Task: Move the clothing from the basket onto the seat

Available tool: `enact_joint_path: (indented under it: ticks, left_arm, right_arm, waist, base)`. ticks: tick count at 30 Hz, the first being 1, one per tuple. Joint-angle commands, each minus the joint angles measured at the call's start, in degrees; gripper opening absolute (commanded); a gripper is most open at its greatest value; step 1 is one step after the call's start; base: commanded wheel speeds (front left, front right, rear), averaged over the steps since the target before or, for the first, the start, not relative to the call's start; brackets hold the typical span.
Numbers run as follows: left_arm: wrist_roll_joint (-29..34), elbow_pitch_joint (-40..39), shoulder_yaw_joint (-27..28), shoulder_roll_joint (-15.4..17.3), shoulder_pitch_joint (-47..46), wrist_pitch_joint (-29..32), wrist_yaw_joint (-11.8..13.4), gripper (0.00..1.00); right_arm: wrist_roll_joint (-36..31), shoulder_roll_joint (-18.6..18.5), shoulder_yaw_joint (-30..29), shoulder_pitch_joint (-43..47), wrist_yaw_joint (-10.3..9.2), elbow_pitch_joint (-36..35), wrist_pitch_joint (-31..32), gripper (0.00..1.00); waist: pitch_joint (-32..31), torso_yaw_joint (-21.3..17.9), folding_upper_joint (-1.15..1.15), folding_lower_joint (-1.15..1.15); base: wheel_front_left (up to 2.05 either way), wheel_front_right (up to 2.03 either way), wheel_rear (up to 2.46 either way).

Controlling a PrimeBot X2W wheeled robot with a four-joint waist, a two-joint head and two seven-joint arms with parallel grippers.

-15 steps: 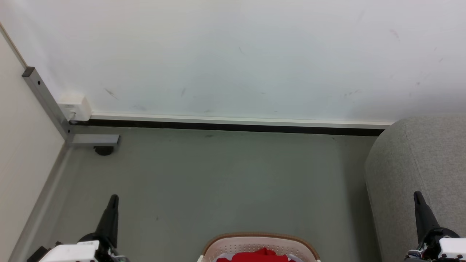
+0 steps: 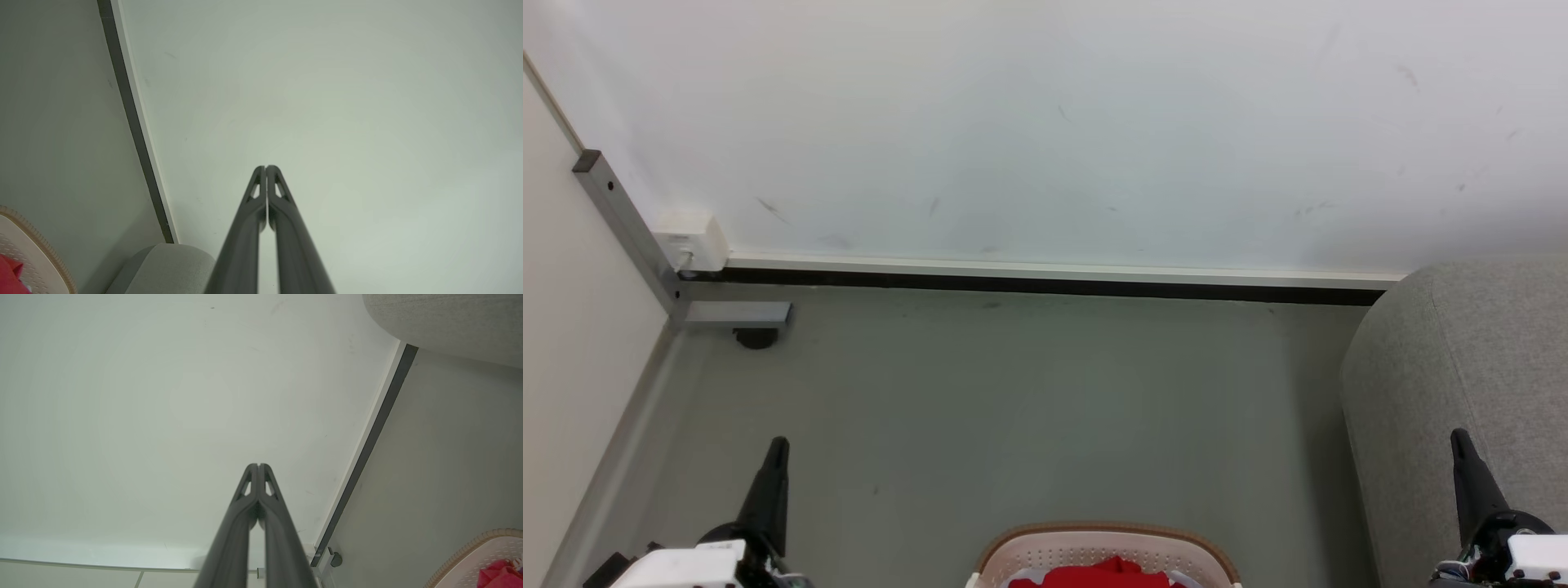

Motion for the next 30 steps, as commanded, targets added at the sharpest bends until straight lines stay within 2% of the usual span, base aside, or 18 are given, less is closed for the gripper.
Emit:
enact_joint_path:
  ticks: [1,30]
  left_arm:
    - [-0.69,-0.17,0.07,0.21,-0.52,0.1,-0.04,0.0]
    - [-0.69,-0.17,0.07,0.21,-0.53,0.1,-0.04,0.0]
  right_arm:
    - [-0.08,-0.27,-0.15,0.82,-0.11,-0.02,0.02,0.0]
    - [-0.08,-0.27,-0.15,0.83,-0.11,-0.02,0.02,0.0]
  waist:
    - [0.0,0.0,0.0,0.0]
    - [0.0,0.0,0.0,0.0]
  base:
    - [0.0,0.0,0.0]
    - [0.0,0.0,0.0]
